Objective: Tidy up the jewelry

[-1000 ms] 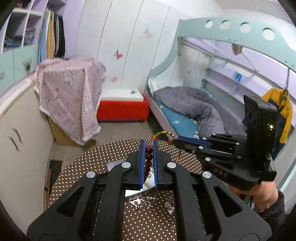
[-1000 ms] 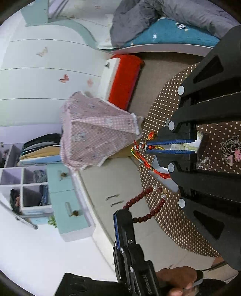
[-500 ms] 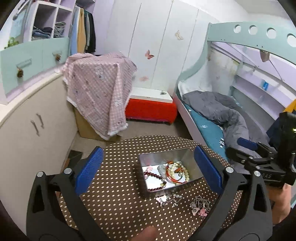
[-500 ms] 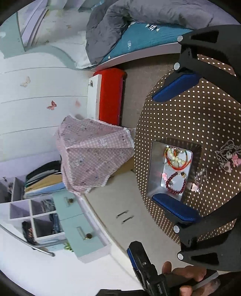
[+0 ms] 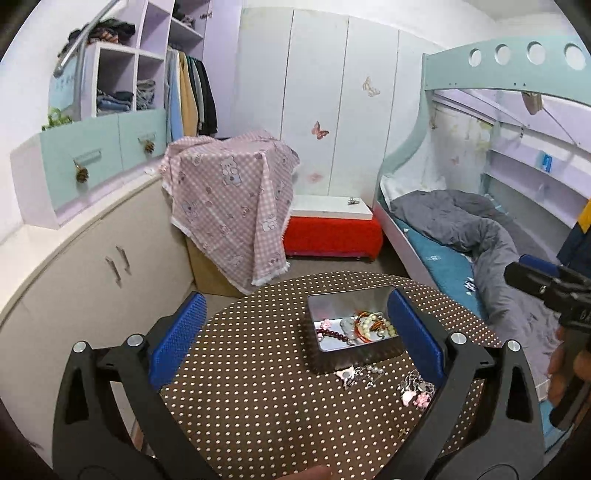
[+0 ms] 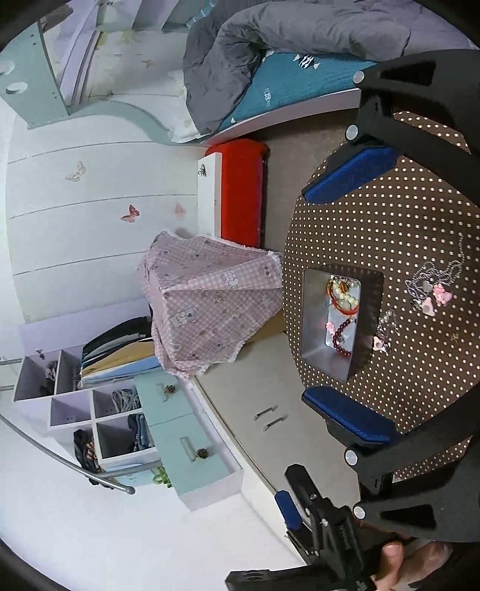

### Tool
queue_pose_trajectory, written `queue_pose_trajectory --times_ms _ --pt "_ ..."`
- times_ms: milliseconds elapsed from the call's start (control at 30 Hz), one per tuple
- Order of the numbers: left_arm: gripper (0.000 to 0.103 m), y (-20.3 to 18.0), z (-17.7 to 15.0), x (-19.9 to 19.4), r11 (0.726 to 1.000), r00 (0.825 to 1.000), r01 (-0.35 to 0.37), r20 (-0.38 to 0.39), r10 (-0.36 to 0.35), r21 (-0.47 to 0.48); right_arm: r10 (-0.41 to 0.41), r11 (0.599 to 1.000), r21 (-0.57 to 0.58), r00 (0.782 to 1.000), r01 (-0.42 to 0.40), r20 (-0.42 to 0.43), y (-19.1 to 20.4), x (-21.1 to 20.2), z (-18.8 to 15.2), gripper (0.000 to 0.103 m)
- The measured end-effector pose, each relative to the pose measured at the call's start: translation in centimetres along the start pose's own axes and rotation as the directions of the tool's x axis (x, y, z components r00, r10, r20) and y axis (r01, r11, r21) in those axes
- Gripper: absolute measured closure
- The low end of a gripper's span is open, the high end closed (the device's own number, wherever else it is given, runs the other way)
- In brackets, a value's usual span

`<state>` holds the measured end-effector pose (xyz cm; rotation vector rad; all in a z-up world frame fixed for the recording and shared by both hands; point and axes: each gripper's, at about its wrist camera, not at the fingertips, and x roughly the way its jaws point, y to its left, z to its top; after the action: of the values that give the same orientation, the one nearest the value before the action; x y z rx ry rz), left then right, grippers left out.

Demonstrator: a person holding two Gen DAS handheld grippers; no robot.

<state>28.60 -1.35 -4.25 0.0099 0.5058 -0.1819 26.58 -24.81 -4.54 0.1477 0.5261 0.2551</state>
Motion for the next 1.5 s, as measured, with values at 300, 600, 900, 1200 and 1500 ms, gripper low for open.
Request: queue_pose_trajectory --times_ms 300,600,900,1200,1500 --pt "0.006 -0.4 -2.7 -1.9 1.0 0.999 -0.027 -0.018 0.027 0.009 -0.031 0.999 0.041 0.999 0.03 0.009 -0.3 -2.1 -1.7 0.008" --pt "0.006 -0.9 -5.2 -3.4 1.0 1.0 0.009 0.002 -0.009 0.015 -0.041 0.996 0.079 0.996 0.035 0.074 -0.6 -4.4 -4.1 0.008" --pt "0.006 -2.1 -7.4 -3.3 0.999 1.0 0.012 -0.028 -0.01 0.046 -0.09 0.993 0.078 0.996 0.09 -0.014 -1.1 -3.7 -6.5 0.008" --pt "0.006 -4.7 -10.0 0.1 0.992 0.98 0.083 -0.188 -0.065 0.09 -0.101 0.99 0.083 0.989 0.11 -0.11 -1.8 -2.1 -9.1 0.008" --pt "0.007 -7.8 -12.9 4.3 0.976 0.947 0.154 -0.305 -0.101 0.157 -0.098 0.987 0.108 0.981 0.117 -0.169 -3.8 -1.1 -10.9 0.008"
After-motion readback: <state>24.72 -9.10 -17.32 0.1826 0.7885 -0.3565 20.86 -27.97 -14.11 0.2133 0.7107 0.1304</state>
